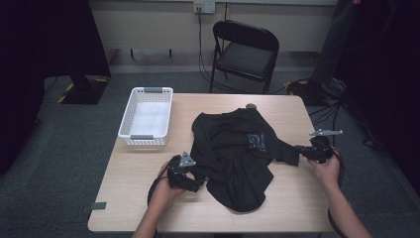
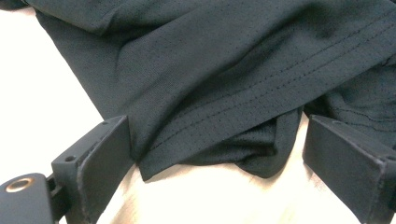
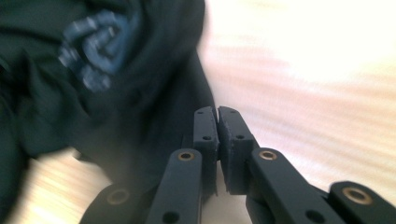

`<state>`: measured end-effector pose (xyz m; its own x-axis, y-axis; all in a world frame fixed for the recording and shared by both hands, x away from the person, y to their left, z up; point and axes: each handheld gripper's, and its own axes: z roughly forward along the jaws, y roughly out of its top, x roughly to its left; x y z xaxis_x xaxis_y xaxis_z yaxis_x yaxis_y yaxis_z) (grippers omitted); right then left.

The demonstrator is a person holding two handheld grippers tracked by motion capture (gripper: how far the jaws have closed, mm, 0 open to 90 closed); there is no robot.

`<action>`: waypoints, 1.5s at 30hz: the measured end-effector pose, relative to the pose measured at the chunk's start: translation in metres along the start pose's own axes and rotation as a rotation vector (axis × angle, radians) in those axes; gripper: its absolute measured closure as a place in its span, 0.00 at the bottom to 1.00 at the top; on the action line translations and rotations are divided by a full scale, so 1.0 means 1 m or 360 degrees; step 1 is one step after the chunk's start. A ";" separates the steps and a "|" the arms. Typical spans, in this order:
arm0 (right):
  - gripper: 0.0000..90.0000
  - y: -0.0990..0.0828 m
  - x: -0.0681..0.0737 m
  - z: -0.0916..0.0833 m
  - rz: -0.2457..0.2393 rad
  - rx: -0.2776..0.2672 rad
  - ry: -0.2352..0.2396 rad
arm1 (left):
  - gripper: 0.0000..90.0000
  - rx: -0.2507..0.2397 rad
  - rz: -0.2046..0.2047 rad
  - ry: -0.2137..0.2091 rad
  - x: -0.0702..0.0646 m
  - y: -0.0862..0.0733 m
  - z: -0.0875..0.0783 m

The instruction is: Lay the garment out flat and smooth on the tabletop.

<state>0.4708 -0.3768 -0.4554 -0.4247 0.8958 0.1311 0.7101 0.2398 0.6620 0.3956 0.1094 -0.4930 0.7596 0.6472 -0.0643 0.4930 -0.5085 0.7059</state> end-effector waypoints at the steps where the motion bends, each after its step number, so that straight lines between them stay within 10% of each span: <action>1: 0.95 0.004 0.002 -0.005 0.0009 -0.0038 0.0014 | 0.09 0.0000 0.0000 0.0000 0.000 0.000 0.000; 8: 0.96 0.037 0.057 -0.032 -0.0196 -0.0203 0.0202 | 0.08 0.0002 -0.0003 0.0002 0.000 0.000 0.000; 15: 0.95 0.038 0.145 -0.004 -0.0531 -0.0075 0.0386 | 0.08 0.0001 -0.0003 0.0003 0.000 0.000 0.000; 18: 0.71 0.032 0.160 0.008 -0.0512 -0.0057 0.0424 | 0.08 0.0004 0.0000 0.0002 -0.001 0.000 0.000; 22: 0.55 0.025 0.152 0.011 -0.0420 -0.0082 0.0348 | 0.08 0.0005 0.0004 0.0002 -0.001 0.000 0.000; 31: 0.64 -0.008 0.099 -0.004 -0.0175 -0.0090 0.0250 | 0.08 0.0004 0.0003 0.0002 -0.001 0.000 0.000; 45: 0.84 -0.033 0.100 0.013 -0.0160 -0.0007 0.0351 | 0.08 0.0004 0.0004 0.0002 -0.001 0.000 0.000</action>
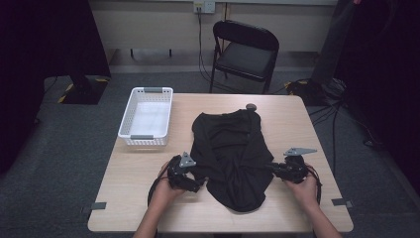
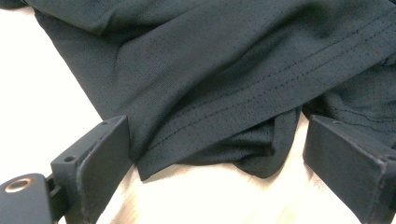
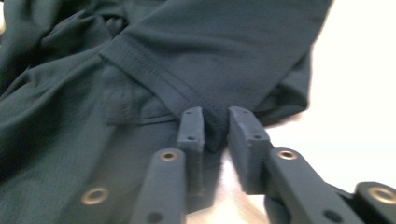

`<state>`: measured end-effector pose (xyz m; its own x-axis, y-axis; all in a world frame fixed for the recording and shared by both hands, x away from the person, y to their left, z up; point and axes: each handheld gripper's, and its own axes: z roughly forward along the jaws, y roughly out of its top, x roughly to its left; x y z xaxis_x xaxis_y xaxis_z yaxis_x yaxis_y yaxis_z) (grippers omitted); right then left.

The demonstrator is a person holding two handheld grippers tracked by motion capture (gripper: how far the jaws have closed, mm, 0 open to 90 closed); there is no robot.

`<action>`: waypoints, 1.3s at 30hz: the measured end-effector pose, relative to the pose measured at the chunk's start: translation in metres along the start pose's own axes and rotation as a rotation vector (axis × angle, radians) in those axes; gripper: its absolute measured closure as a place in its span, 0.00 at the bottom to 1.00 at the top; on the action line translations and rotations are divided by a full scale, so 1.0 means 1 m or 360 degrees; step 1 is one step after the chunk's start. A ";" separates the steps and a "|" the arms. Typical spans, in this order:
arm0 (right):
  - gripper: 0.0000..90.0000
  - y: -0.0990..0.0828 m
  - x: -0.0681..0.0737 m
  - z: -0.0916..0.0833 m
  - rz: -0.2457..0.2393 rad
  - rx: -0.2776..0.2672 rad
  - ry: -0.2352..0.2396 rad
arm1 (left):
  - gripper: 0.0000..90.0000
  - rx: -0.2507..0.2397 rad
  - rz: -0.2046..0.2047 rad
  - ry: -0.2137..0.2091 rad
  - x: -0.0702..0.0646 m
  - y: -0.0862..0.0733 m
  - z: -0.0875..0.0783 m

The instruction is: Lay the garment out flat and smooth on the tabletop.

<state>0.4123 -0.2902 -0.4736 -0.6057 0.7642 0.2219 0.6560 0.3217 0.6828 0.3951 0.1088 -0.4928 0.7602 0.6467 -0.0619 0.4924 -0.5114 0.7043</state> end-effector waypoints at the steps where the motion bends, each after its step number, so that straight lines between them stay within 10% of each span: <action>1: 0.89 0.000 0.003 0.002 -0.0037 0.0021 -0.0026 | 0.08 0.0000 0.0000 0.0000 0.000 0.000 0.000; 39: 0.96 0.013 -0.036 -0.037 0.0037 -0.0093 -0.0134 | 0.08 0.0000 0.0000 0.0000 0.000 0.000 0.000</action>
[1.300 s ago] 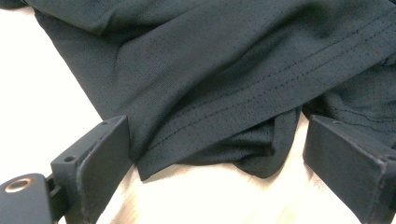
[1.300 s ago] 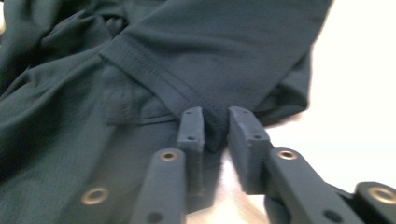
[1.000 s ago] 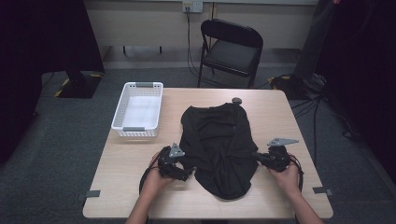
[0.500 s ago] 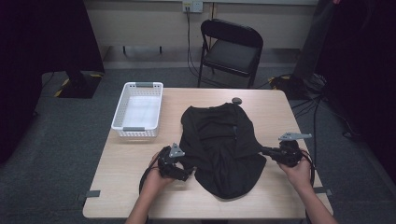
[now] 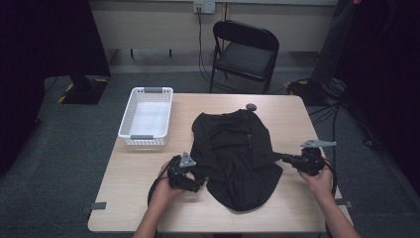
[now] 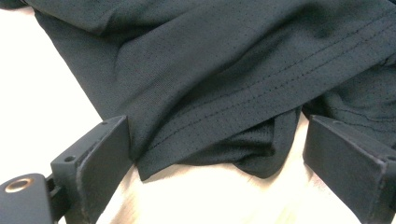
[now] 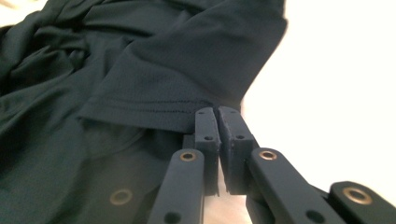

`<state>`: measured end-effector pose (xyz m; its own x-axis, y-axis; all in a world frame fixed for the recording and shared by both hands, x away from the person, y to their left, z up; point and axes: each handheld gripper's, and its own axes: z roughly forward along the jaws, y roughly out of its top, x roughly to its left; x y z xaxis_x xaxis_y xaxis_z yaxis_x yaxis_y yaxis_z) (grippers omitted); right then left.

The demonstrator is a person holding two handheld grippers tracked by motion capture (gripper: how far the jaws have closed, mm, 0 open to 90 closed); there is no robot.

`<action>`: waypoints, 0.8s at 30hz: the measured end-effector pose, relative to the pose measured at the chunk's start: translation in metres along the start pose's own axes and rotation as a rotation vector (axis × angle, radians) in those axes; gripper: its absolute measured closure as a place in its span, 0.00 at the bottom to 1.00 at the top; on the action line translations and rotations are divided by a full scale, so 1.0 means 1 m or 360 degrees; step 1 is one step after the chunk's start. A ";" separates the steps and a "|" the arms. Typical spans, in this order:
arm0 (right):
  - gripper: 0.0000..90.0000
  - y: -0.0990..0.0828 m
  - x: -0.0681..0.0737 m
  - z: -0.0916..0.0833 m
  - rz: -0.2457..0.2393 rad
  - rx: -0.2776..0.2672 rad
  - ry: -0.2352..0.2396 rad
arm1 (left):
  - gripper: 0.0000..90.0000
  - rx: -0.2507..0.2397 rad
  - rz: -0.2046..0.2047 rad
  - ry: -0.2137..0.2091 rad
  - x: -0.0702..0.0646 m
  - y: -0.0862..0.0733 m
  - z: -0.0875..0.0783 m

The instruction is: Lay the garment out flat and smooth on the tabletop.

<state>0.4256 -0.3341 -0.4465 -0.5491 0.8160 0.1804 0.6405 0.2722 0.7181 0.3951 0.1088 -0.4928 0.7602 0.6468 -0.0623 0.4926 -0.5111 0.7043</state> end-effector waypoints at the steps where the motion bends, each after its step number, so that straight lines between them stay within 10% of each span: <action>1: 0.96 0.004 -0.007 -0.003 0.0011 -0.0008 -0.0031 | 0.08 0.0000 0.0000 0.0000 0.000 0.000 0.000; 10: 0.96 0.016 -0.055 -0.018 0.0093 -0.0024 -0.0134 | 0.08 0.0000 0.0000 0.0000 0.000 0.000 0.000; 19: 0.95 0.005 -0.122 -0.040 0.0315 -0.0009 -0.0446 | 0.08 0.0000 0.0000 0.0000 0.000 0.000 0.000; 24: 0.74 -0.002 -0.130 -0.048 0.0364 -0.0056 -0.0504 | 0.08 0.0001 0.0000 0.0001 0.000 0.000 0.000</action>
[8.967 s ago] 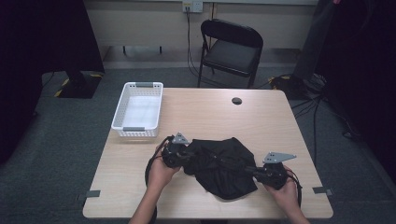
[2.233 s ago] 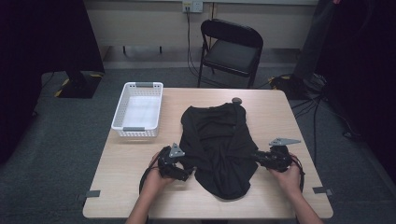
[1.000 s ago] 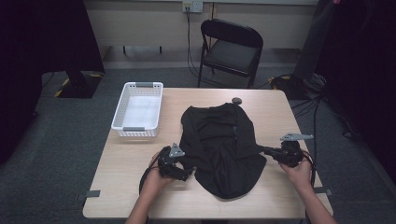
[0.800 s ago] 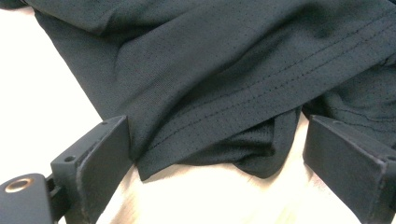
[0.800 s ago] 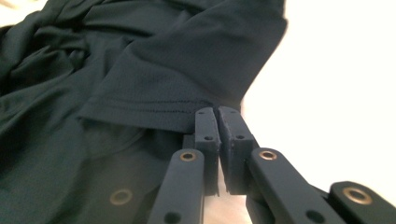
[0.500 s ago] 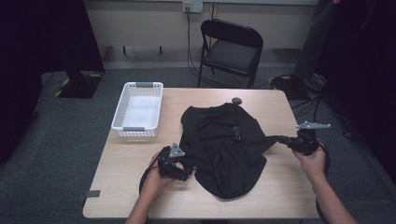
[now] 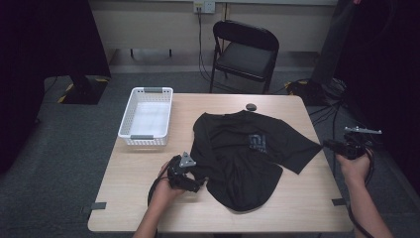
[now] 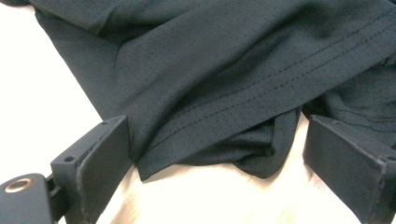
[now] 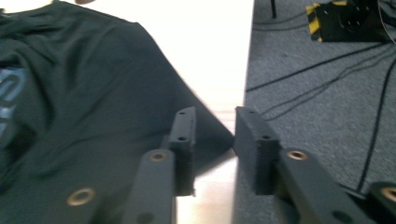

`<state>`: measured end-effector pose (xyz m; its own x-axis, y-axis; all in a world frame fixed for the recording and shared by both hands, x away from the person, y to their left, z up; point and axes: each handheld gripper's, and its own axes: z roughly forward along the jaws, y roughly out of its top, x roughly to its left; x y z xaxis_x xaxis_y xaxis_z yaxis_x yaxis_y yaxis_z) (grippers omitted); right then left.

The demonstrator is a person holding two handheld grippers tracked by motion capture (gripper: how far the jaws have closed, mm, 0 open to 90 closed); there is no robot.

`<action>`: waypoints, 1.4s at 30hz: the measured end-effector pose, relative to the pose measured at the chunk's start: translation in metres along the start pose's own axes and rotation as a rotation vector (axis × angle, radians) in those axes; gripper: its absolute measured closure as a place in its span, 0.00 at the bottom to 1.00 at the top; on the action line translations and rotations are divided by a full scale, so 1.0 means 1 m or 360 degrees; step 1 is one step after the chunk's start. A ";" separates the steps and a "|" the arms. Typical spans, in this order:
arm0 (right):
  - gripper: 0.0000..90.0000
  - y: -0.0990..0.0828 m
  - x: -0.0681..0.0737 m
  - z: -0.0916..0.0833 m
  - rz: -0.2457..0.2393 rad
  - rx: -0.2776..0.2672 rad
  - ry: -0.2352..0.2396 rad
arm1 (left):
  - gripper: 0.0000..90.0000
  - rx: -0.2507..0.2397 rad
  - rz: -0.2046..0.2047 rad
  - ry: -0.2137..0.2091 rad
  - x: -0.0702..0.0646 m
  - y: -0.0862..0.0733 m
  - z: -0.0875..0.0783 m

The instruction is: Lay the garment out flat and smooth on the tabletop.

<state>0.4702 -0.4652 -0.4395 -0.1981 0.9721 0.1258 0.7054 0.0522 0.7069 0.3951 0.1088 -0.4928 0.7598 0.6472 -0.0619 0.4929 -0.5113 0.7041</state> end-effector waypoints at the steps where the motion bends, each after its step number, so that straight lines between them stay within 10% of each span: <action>1: 0.73 -0.002 0.004 -0.001 -0.0026 -0.0010 0.0016 | 0.08 0.0000 0.0000 0.0000 0.000 0.000 0.000; 6: 0.61 -0.016 0.040 -0.005 -0.0134 -0.0059 0.0170 | 0.08 0.0000 0.0000 0.0000 0.000 0.000 0.000; 10: 0.23 -0.041 0.092 0.001 -0.0285 0.0005 0.0255 | 0.08 0.0000 0.0000 0.0000 0.000 0.000 0.000; 15: 0.12 -0.062 0.126 0.007 -0.0424 0.0062 0.0335 | 0.08 0.0000 0.0000 0.0000 0.000 0.000 0.000; 29: 0.09 -0.078 0.129 0.011 -0.0569 0.0112 0.0336 | 0.09 0.0024 -0.0052 0.0037 0.001 -0.003 -0.007; 32: 0.08 -0.078 0.130 0.011 -0.0574 0.0118 0.0335 | 0.10 -0.0108 -0.0168 0.0053 0.010 -0.004 -0.027; 36: 0.09 -0.078 0.130 0.011 -0.0574 0.0117 0.0335 | 0.21 -0.0127 -0.0275 0.0148 0.019 -0.007 -0.037; 37: 0.09 -0.078 0.130 0.011 -0.0574 0.0117 0.0335 | 0.27 -0.0127 -0.0398 0.0167 0.024 -0.010 -0.040; 42: 0.09 -0.078 0.129 0.011 -0.0574 0.0117 0.0335 | 0.38 -0.0098 -0.0487 0.0212 0.031 -0.015 -0.038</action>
<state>0.3973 -0.3408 -0.4858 -0.5705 0.8210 0.0241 0.6105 0.4042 0.6812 0.3953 0.1583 -0.4784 0.5166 0.8357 -0.1866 0.6598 -0.2497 0.7087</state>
